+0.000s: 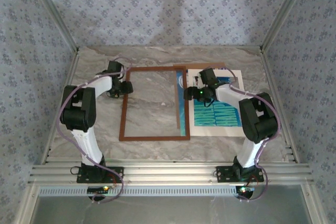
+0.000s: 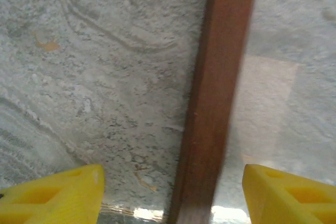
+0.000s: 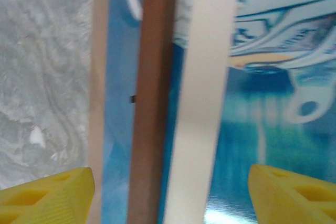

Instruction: Put the photo into the frame

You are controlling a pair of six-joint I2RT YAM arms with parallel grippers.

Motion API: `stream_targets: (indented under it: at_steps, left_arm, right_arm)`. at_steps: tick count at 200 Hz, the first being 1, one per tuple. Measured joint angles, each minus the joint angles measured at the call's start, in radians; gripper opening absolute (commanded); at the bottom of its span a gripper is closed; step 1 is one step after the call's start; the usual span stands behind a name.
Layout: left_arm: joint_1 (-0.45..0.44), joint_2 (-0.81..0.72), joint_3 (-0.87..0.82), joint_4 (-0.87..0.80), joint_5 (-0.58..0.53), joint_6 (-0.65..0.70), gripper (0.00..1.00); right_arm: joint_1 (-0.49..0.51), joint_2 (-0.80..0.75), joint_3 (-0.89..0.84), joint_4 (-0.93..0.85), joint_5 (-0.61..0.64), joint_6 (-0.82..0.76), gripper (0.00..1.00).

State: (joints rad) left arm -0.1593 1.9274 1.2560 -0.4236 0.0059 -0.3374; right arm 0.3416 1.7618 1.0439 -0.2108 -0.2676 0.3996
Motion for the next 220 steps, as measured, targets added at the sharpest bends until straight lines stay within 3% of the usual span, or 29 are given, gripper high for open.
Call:
stream_targets:
  at_steps: [19, 48, 131, 166, 200, 220]
  left_arm:
    - [0.000, 0.019, 0.033, -0.038, -0.018, 0.017, 0.55]
    - [0.004, 0.044, 0.079, -0.079, -0.022, 0.034, 0.50]
    - [0.115, 0.137, 0.232, -0.169, -0.037, 0.087, 0.43]
    - [0.153, 0.174, 0.306, -0.212, -0.079, 0.105, 0.48]
    - [0.154, 0.153, 0.296, -0.203, -0.098, 0.097, 0.63]
    - [0.133, 0.050, 0.192, -0.131, -0.072, 0.067, 0.73]
  right_arm:
    - [-0.043, 0.000, -0.035, 0.026, -0.016, 0.018, 0.79]
    - [-0.072, -0.003, -0.063, 0.059, -0.036, 0.038, 0.78]
    - [-0.082, -0.015, -0.095, 0.105, -0.044, 0.064, 0.78]
    - [-0.082, -0.021, -0.099, 0.109, -0.048, 0.065, 0.78]
    - [-0.079, -0.074, -0.107, 0.082, -0.032, 0.055, 0.79]
    - [-0.079, -0.134, -0.109, 0.054, 0.012, 0.036, 0.80]
